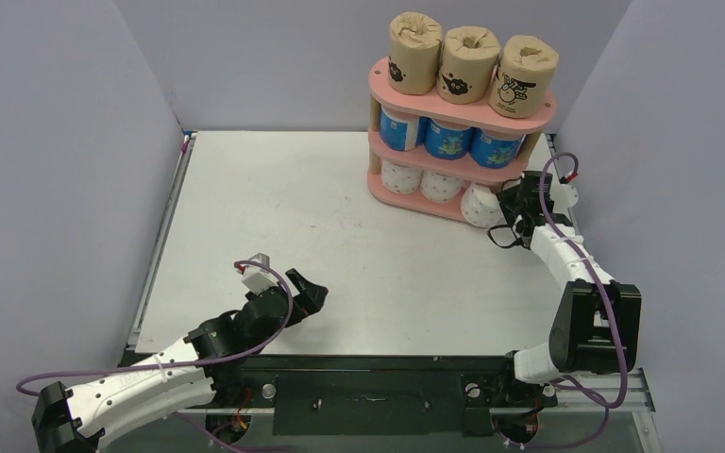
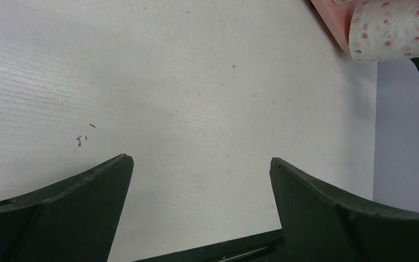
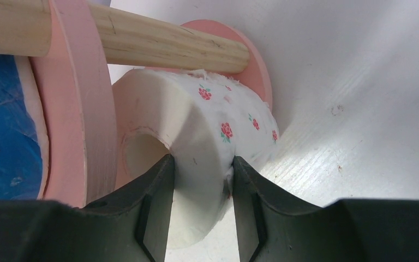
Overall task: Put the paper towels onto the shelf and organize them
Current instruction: Place the paper towel on the shelf.
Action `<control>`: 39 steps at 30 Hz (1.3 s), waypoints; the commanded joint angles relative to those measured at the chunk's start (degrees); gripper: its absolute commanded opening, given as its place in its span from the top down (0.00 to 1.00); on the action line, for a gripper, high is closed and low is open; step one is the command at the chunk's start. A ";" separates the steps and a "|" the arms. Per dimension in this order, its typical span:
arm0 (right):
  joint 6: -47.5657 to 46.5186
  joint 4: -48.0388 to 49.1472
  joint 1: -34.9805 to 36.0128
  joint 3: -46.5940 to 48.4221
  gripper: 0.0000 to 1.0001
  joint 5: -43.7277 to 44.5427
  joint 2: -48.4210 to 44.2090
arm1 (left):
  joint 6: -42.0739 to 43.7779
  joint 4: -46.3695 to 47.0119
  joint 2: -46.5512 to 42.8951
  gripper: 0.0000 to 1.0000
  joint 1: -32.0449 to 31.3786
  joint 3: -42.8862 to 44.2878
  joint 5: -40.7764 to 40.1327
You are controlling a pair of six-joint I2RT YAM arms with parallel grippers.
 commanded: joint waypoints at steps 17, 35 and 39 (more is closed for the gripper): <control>-1.08 1.17 0.09 3.53 0.46 0.63 -3.08 | 0.04 2.39 -0.02 0.03 0.01 0.38 -0.31; -6.20 -0.45 0.40 -12.12 0.63 -2.01 -23.74 | 0.14 4.10 -0.63 0.03 -0.06 -0.50 1.57; -7.71 4.89 0.64 -19.98 0.67 -2.40 -28.74 | 0.43 4.41 -0.94 0.03 -0.07 -0.57 1.37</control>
